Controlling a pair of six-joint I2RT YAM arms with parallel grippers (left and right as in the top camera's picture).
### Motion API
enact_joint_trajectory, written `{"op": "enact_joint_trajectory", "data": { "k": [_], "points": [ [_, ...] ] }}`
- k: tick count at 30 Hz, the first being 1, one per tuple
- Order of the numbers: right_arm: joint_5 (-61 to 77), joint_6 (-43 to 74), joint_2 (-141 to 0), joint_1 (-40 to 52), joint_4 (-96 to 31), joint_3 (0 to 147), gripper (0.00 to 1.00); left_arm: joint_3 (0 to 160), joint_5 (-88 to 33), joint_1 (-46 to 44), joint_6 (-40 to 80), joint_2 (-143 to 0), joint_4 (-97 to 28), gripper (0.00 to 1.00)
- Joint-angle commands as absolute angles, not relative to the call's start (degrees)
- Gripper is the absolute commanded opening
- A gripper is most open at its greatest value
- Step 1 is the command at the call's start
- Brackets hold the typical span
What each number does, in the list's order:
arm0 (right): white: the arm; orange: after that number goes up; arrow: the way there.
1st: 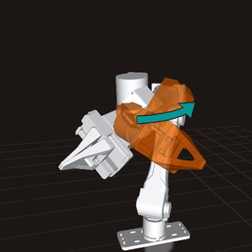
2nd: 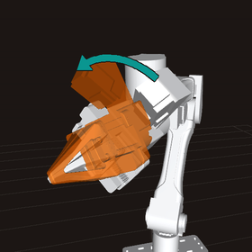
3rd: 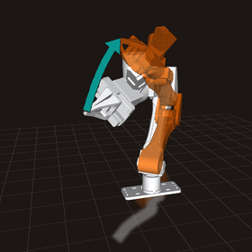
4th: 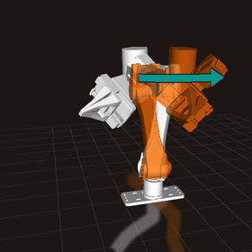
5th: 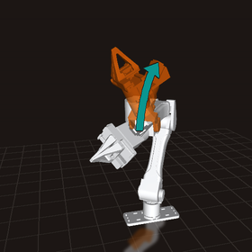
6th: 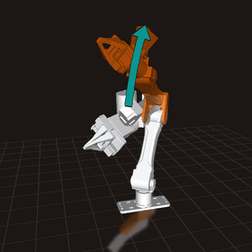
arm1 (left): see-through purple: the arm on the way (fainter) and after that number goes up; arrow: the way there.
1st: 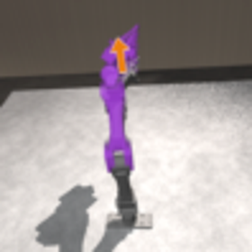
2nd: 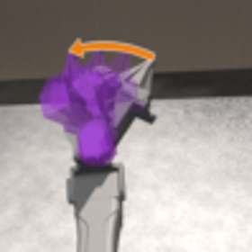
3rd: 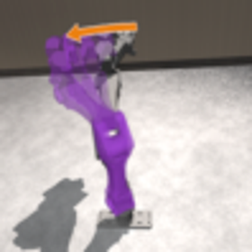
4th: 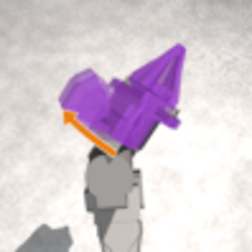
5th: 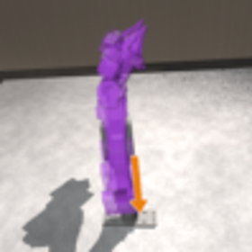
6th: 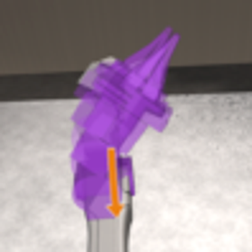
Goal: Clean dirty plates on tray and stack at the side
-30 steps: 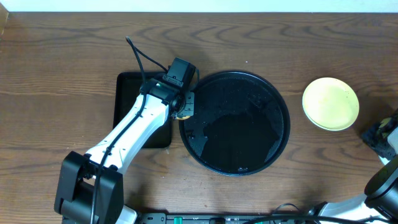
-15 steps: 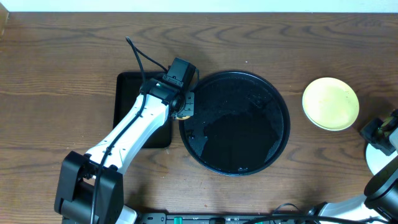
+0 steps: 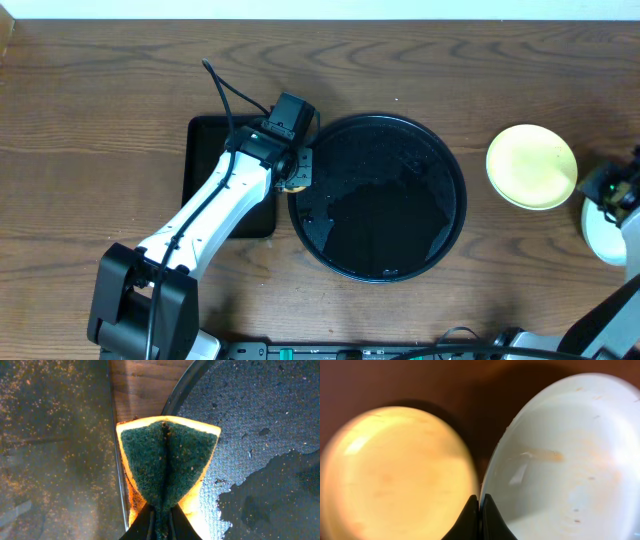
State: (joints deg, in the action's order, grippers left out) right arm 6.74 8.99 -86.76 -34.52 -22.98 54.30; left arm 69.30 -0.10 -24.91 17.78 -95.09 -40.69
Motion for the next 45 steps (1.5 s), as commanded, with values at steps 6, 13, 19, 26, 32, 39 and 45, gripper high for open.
{"op": "enact_joint_trajectory", "data": {
  "k": [6, 13, 19, 26, 32, 39, 45],
  "points": [
    [9.69, 1.69, -83.59, -21.87, -20.03, 54.33, 0.01, 70.3, -0.49, -24.77, 17.89, -94.13, -40.95, 0.08],
    [8.8, -3.55, -83.83, -12.84, -15.35, 54.33, 0.01, 70.3, -0.49, -24.77, 17.89, -94.13, -40.95, 0.08],
    [7.33, -3.92, -86.63, -9.1, -16.1, 54.3, 0.01, 70.3, -0.49, -24.77, 17.87, -94.13, -40.95, 0.08],
    [7.35, -3.66, -88.86, -8.93, -16.49, 54.3, 0.12, 70.3, -0.49, -24.77, 17.87, -94.13, -41.15, 0.08],
    [8.47, -0.82, -88.71, -8.91, -19.07, 54.3, 0.16, 70.3, -0.43, -24.64, 17.56, -94.06, -41.12, 0.08],
    [9.04, -0.67, -88.73, -8.78, -26.74, 54.3, 0.17, 70.32, -5.21, -17.5, 13.28, -91.88, -40.66, 0.08],
    [10.22, -0.16, -88.73, -7.7, -28.29, 54.3, 0.17, 70.3, -19.35, -3.86, 6.85, -92.97, -39.48, 0.07]
  ]
}}
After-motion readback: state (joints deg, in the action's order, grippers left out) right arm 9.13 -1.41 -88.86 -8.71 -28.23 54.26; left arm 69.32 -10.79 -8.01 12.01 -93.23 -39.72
